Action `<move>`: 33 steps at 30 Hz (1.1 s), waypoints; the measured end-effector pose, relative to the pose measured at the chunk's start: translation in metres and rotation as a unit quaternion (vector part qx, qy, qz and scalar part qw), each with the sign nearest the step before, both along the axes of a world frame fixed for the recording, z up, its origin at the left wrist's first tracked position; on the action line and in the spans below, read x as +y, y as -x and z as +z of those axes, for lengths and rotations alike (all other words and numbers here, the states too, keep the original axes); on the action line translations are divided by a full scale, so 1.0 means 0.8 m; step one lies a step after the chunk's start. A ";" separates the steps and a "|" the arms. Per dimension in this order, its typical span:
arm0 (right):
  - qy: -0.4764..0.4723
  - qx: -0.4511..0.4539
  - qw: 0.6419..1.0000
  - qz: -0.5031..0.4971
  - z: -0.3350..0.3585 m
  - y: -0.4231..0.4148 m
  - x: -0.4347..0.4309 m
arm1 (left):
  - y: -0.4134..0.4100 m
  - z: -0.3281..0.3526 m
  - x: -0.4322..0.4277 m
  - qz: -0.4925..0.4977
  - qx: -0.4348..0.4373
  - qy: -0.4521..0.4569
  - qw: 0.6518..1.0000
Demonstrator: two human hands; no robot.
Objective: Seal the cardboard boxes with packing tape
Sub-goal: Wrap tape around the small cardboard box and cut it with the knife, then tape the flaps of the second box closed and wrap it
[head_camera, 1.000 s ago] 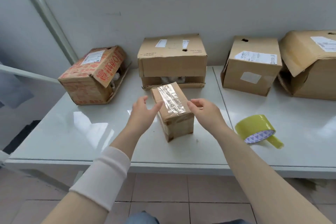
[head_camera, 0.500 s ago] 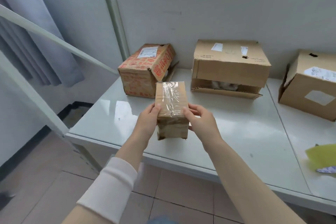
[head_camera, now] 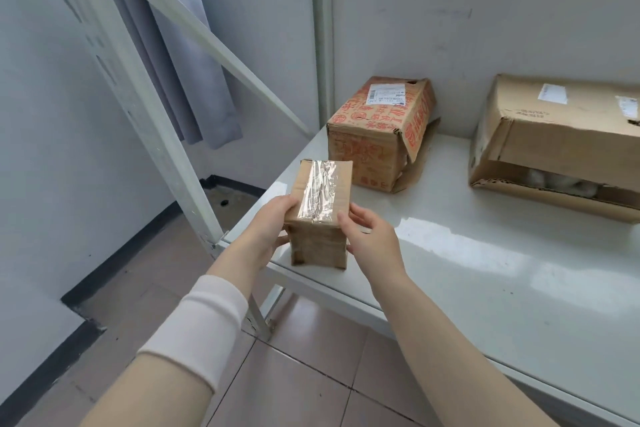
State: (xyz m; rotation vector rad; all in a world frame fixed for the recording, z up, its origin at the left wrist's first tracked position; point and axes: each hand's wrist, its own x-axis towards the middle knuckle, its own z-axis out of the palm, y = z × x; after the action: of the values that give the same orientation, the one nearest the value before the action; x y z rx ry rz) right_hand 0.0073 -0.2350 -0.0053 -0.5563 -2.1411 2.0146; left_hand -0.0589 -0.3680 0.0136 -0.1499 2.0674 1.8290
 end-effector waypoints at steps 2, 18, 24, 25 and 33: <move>-0.002 0.004 1.000 0.001 0.001 0.002 0.000 | 0.015 0.000 -0.003 -0.010 -0.010 0.003 1.000; -0.059 -0.006 0.998 0.020 0.000 0.039 -0.005 | 0.086 0.013 0.004 0.005 0.098 0.175 0.980; -0.103 0.007 0.991 -0.083 0.030 -0.003 0.122 | 0.041 0.060 0.106 0.043 0.377 0.212 0.900; -0.115 0.005 0.988 -0.104 0.033 -0.013 0.150 | 0.031 0.064 0.137 0.015 0.400 0.213 0.891; -0.348 -0.082 0.903 -0.239 0.050 -0.103 0.378 | 0.009 0.049 0.343 -0.155 0.477 0.375 0.779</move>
State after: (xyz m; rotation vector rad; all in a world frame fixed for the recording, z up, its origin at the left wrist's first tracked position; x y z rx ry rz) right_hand 0.0895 0.0674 0.0345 -1.0082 -2.3050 0.8926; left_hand -0.0662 -0.0937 0.0527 1.0672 3.1222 0.7751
